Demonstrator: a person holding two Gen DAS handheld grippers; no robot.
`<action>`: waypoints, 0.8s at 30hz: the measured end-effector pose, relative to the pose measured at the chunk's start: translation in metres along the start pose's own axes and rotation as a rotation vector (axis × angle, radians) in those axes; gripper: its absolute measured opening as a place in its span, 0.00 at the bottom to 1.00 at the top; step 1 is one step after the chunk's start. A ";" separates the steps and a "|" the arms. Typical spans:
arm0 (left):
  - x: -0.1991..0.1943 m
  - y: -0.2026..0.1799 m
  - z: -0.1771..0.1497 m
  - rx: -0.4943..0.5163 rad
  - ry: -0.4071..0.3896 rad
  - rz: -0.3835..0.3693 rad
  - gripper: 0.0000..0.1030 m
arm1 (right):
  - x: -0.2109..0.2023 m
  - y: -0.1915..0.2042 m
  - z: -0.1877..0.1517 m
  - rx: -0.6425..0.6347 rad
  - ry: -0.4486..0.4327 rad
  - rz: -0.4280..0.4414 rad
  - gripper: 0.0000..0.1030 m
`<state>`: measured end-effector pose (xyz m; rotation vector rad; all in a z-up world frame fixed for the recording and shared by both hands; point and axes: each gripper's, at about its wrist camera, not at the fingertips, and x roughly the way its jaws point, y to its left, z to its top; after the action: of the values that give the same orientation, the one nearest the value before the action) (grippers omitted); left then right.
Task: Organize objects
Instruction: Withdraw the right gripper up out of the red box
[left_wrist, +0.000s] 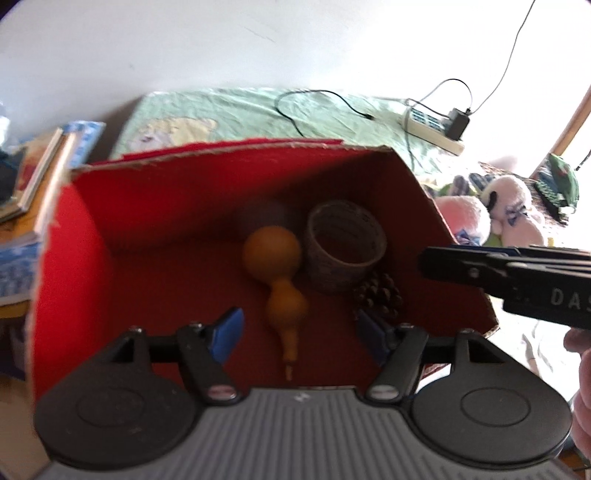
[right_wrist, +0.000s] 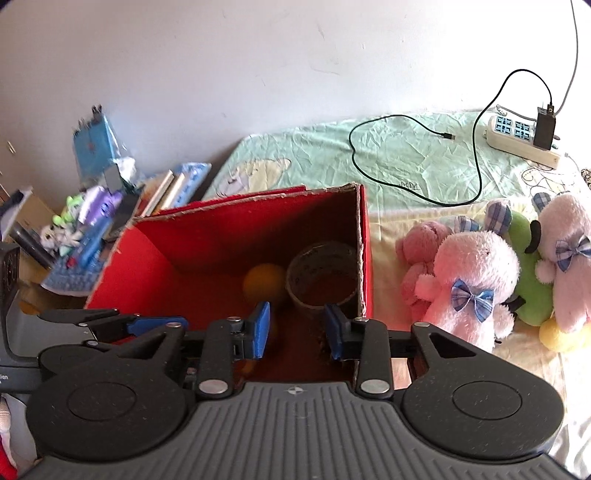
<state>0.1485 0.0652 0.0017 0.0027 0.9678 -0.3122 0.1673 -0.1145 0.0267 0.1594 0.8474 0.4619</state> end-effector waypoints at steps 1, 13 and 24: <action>-0.004 -0.003 -0.001 0.001 -0.007 0.022 0.69 | -0.002 0.000 -0.001 0.000 -0.006 0.009 0.34; -0.038 -0.039 -0.019 -0.010 -0.051 0.242 0.79 | -0.031 0.000 -0.021 -0.042 -0.088 0.091 0.34; -0.057 -0.052 -0.039 -0.082 -0.050 0.360 0.81 | -0.051 -0.007 -0.039 -0.057 -0.091 0.165 0.35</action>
<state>0.0735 0.0355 0.0329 0.0927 0.9110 0.0588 0.1110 -0.1455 0.0337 0.1978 0.7344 0.6285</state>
